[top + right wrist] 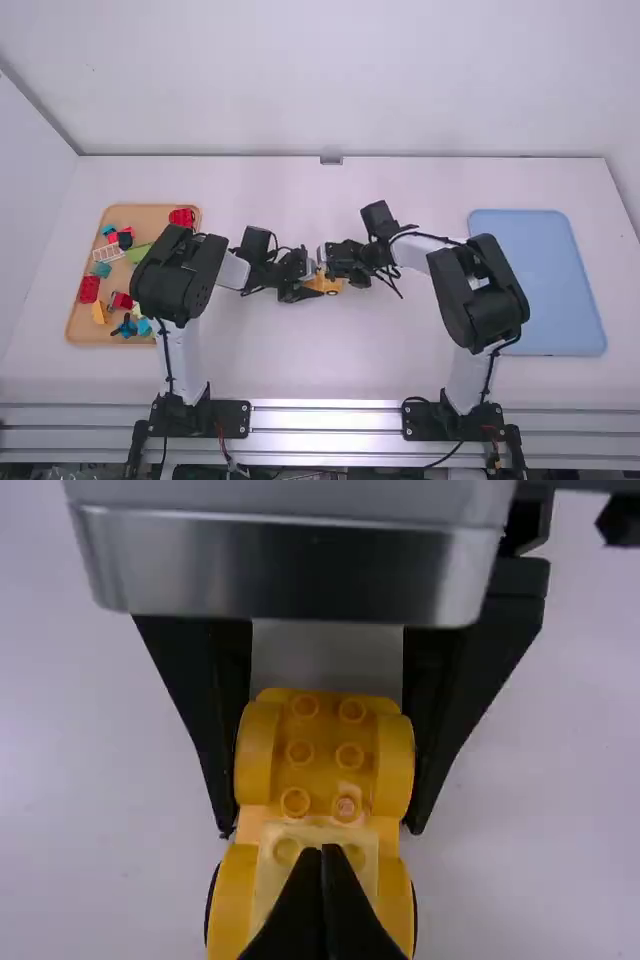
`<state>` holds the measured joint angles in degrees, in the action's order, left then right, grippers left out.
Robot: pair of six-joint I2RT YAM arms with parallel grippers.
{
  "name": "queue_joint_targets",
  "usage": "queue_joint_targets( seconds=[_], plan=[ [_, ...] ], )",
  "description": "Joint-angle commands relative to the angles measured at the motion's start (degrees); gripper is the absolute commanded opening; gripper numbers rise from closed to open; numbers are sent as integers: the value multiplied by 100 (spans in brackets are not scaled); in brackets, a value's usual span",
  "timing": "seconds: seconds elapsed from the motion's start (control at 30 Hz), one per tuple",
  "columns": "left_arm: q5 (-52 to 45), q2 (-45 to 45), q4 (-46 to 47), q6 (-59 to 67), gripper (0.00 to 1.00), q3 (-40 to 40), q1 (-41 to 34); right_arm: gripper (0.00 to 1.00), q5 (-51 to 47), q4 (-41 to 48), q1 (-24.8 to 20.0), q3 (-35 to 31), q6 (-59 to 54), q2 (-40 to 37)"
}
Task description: Assemble lego blocks to make yellow taxi
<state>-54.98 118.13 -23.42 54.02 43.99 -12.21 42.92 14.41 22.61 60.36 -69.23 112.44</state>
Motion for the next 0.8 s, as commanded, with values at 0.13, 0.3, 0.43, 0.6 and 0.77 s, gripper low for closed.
queue_joint_targets(
  seconds=[0.13,0.3,0.43,0.6,0.77],
  plan=[
    [212,105,85,-66,38,-90,9,8,1187,109,-623,562,507,-275],
    [210,103,61,-66,62,-92,9,58,1305,103,-997,769,1071,-404],
    [201,85,81,-420,99,-11,9,99,1576,103,-1073,848,1213,-407],
    [514,-450,1150,-341,99,313,107,99,1617,107,-1027,1054,1585,-409],
    [525,-1370,2850,-232,99,841,313,98,1600,107,-839,1331,2063,-409]
  ],
)
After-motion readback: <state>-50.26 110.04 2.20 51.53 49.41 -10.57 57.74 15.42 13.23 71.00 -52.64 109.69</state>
